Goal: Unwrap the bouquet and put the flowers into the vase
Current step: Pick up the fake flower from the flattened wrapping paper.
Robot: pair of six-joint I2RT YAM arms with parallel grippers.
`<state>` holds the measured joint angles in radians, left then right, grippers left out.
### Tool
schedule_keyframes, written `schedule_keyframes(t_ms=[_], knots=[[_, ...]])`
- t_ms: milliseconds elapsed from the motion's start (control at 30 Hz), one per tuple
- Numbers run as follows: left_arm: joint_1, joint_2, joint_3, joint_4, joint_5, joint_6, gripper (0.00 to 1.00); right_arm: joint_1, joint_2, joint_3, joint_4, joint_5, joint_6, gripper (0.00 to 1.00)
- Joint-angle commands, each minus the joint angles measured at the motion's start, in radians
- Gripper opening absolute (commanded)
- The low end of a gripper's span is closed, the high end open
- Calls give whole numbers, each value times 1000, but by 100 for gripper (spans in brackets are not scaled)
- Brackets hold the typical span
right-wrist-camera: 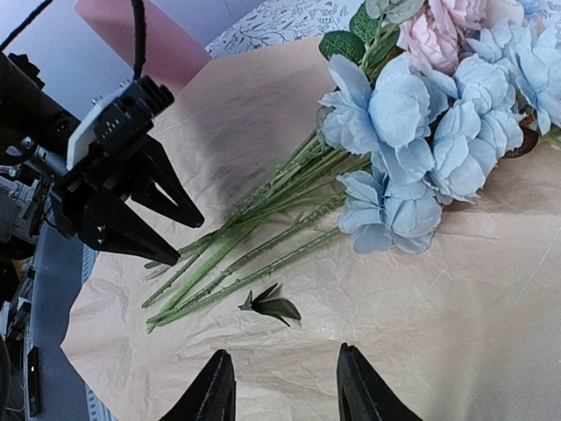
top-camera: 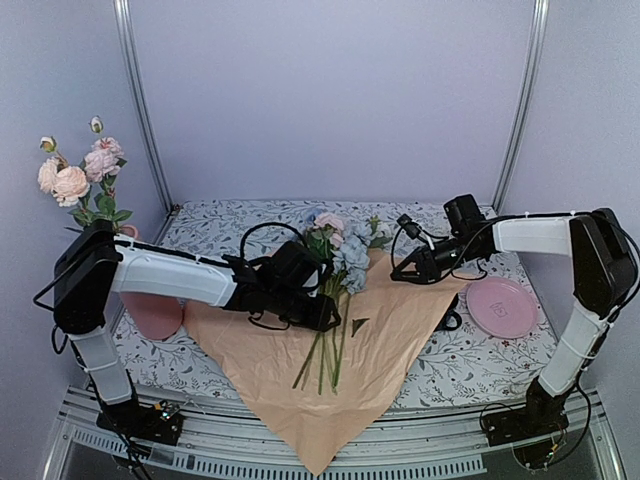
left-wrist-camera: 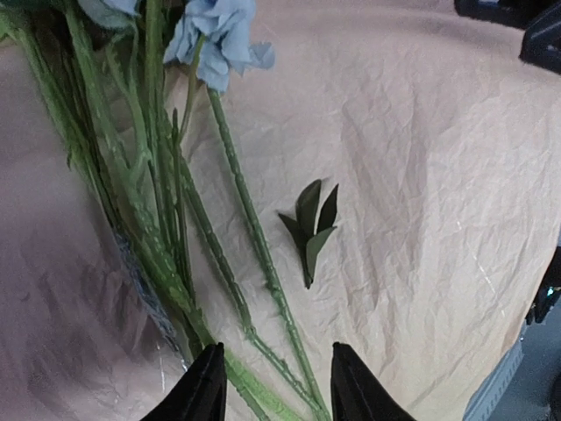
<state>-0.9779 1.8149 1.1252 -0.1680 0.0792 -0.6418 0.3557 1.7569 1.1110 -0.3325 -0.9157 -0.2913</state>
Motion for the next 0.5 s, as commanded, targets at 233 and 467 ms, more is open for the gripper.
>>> schedule_keyframes(t_ms=[233,467], knots=[[-55,4,-69,39,42,-169,44,-9,-87,-17,54,-54,-8,42],[-57,32,-79,58,62,-202,41,-9,-90,-20,46,-66,-24,43]])
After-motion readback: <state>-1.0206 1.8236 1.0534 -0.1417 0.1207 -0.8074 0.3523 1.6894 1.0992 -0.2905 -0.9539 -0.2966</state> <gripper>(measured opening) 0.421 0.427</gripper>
